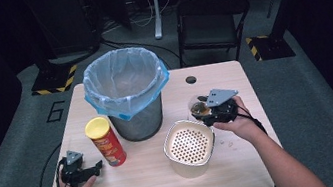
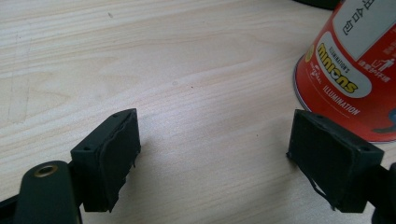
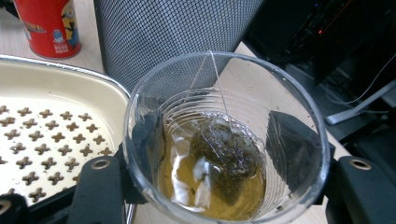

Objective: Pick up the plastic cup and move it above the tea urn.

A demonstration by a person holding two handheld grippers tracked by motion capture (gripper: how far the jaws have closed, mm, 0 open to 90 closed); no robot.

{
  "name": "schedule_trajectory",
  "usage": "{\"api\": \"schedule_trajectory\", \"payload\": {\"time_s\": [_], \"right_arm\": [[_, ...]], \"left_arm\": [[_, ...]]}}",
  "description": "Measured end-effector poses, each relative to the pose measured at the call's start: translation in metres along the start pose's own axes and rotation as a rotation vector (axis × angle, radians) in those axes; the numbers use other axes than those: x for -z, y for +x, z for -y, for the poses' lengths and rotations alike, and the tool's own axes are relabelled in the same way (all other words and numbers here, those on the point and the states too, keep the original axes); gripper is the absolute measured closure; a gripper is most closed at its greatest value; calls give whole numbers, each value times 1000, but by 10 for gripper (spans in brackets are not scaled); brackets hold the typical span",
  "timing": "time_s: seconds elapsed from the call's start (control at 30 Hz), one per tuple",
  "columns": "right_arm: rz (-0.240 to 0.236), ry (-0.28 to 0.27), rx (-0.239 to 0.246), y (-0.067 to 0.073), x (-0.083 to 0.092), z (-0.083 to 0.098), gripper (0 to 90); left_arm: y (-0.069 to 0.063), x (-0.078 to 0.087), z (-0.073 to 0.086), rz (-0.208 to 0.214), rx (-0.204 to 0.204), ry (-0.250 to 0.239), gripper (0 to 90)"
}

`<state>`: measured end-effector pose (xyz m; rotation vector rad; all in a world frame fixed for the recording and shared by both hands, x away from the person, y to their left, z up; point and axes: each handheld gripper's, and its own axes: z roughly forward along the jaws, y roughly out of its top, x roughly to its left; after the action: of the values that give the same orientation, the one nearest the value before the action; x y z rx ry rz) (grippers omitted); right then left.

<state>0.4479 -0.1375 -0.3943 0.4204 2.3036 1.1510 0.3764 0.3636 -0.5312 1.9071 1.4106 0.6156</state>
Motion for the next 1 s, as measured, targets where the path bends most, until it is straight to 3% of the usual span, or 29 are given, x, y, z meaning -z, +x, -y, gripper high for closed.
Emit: {"api": "schedule_trajectory", "payload": {"time_s": [0.27, 0.47, 0.5, 0.53, 0.57, 0.6, 0.63, 0.7, 0.73, 0.77, 0.8, 0.83, 0.93, 1.0], "right_arm": [[50, -5, 113, 10, 1, -3, 371], [108, 0, 277, 27, 2, -7, 371], [108, 0, 277, 27, 2, -7, 371], [133, 7, 338, 32, 1, -7, 371], [133, 7, 338, 32, 1, -7, 371], [164, 19, 410, 39, 1, -8, 372], [164, 19, 410, 39, 1, -8, 372], [214, 31, 483, 47, 1, -9, 371], [256, 52, 563, 53, 0, -10, 371], [256, 52, 563, 53, 0, -10, 371], [297, 72, 658, 61, -1, -10, 373], [297, 72, 658, 61, -1, -10, 373], [374, 116, 829, 74, -4, -10, 374], [398, 157, 942, 82, -8, -9, 374]], "left_arm": [[0, 0, 0, 0, 1, 1, 165], [0, 0, 0, 0, 0, 0, 164], [0, 0, 0, 0, 0, 0, 164], [0, 0, 0, 0, 0, 0, 165], [0, 0, 0, 0, 1, 0, 165], [0, 0, 0, 0, 1, 0, 164], [0, 0, 0, 0, 1, 0, 164], [0, 0, 0, 0, 0, 0, 164], [0, 0, 0, 0, 0, 0, 164], [0, 0, 0, 0, 0, 0, 165], [0, 0, 0, 0, 1, 1, 164], [0, 0, 0, 0, 1, 1, 164], [0, 0, 0, 0, 0, 0, 164], [0, 0, 0, 0, 0, 0, 164]]}}
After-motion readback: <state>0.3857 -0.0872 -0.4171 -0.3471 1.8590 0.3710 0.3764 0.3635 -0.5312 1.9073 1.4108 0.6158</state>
